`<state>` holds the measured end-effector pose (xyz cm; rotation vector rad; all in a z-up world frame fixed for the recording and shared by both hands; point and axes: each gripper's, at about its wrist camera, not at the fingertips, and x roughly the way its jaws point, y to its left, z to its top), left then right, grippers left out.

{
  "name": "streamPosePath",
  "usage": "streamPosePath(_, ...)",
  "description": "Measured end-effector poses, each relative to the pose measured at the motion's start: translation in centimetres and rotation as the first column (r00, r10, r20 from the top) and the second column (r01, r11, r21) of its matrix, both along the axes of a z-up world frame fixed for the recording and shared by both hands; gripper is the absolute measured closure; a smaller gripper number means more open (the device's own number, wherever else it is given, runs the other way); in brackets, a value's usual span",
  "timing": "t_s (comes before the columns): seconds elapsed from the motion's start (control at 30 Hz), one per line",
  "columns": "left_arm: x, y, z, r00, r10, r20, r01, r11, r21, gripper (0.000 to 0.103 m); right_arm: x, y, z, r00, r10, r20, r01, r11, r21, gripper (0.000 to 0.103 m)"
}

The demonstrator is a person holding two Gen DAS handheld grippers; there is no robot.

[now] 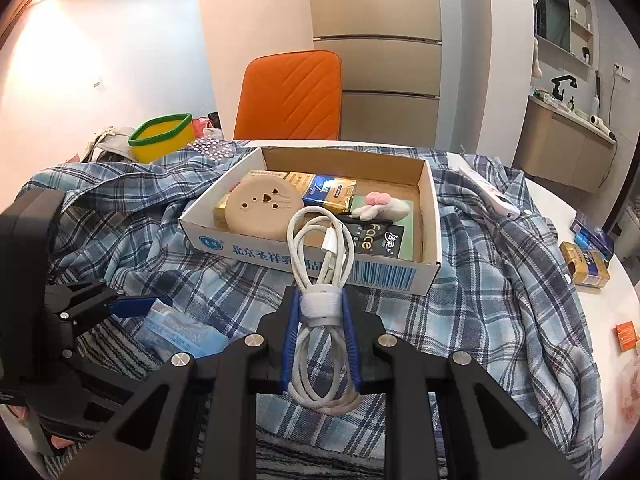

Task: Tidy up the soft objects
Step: 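Grasp the light-blue packet with the left tool while the right tool holds the cable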

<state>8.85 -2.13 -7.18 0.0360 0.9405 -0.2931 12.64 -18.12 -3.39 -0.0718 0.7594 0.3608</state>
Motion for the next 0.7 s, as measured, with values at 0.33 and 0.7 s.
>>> streamPosePath(0.33,-2.3,1.3,3.6,0.961,0.062,0.27,-0.052,0.998,-0.046,0.024,-1.2,-0.2,1.4,0.996,-0.007,0.091,0.005,1.0,0.02,0.08)
streamPosePath(0.7,-4.2,1.9,6.3,0.909,0.114,0.401,-0.1,0.993,-0.056,0.024,-2.5,-0.6,2.9,0.984,-0.034,0.178,0.025,0.998,0.05,0.08)
